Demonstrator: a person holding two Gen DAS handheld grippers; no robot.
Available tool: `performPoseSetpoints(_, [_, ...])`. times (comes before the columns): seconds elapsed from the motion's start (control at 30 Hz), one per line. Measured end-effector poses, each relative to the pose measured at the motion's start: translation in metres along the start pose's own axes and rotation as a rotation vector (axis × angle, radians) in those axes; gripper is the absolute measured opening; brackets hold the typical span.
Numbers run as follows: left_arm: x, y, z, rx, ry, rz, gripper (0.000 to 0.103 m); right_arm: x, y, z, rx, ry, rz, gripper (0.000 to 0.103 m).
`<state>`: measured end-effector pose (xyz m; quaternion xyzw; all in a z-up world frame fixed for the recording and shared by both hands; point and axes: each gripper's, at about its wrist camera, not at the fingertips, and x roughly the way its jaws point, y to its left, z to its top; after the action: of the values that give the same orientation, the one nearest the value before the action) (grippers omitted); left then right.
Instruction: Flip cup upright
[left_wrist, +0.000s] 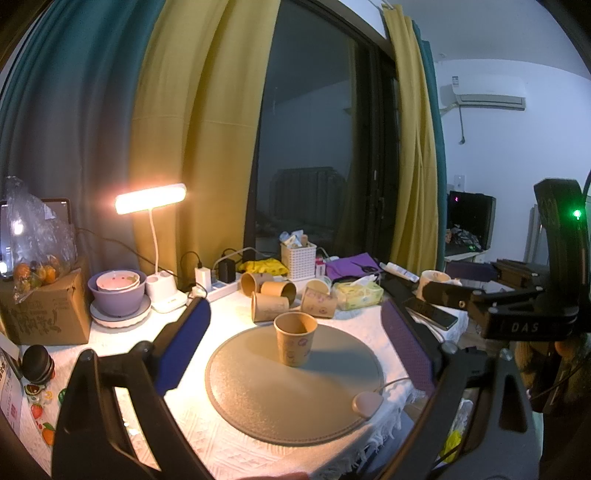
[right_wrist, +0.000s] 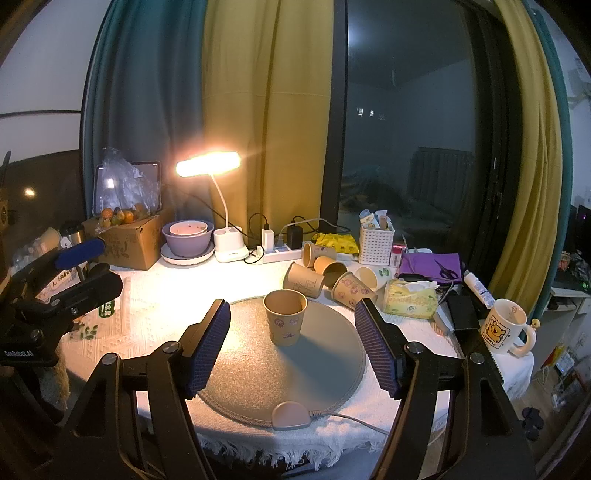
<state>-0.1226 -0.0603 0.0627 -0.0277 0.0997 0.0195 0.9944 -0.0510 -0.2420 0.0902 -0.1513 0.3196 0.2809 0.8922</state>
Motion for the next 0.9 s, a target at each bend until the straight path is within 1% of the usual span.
performPoseSetpoints(0.9, [0.0005,-0.0008,-0.003,-0.001,0.007,0.0,0.094,0.0007,-0.0012,0.0009,-0.001,0.003,0.002,0.073])
